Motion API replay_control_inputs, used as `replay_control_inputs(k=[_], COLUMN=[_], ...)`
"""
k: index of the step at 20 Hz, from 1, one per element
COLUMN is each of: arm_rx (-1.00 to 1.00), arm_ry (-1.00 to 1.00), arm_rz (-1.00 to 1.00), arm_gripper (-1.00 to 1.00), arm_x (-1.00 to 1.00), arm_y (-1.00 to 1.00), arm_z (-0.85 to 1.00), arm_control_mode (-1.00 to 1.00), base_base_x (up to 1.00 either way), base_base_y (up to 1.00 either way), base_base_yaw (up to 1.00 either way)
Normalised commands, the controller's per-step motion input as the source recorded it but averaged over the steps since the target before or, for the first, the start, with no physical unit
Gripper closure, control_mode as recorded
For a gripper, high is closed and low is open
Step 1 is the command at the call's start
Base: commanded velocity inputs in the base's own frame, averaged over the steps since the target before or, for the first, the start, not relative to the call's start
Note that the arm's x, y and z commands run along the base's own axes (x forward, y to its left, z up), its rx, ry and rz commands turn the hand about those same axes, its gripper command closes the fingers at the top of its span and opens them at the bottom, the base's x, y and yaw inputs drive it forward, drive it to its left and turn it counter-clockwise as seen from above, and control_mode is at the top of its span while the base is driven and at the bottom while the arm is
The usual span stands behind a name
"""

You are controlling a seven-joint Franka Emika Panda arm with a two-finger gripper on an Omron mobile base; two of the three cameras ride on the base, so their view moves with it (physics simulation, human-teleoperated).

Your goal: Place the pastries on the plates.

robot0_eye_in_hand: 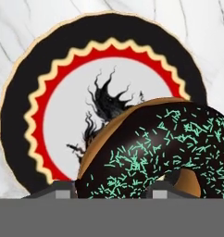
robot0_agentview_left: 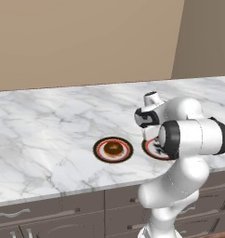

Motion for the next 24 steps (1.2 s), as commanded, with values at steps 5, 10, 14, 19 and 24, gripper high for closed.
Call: replay_control_inputs(k=[5,10,14,19,24], arm_rx=[0.0,0.0,0.0,0.0,0.0], arm_ry=[0.0,0.0,0.0,-0.01,-0.28], arm_rz=[0.06,-0.01,-0.05,-0.04,0.0], arm_gripper=[-1.0,-1.0,-1.0,-1.0,-1.0], arm_x=[0.08,0.03,0.09,-0.26,-1.0], arm_y=[-0.18,0.02,0.14,0.17,0.0], arm_z=[-0.04,0.0,0.07,0.43,0.46], arm_control_mode=[-1.0,-1.0,-1.0,-1.0,-1.0], base_base_x=[0.0,0.0,0.0,0.0,0.0], base_base_y=[0.0,0.0,0.0,0.0,0.0], base_base_yaw=[0.0,0.0,0.0,0.0,0.0])
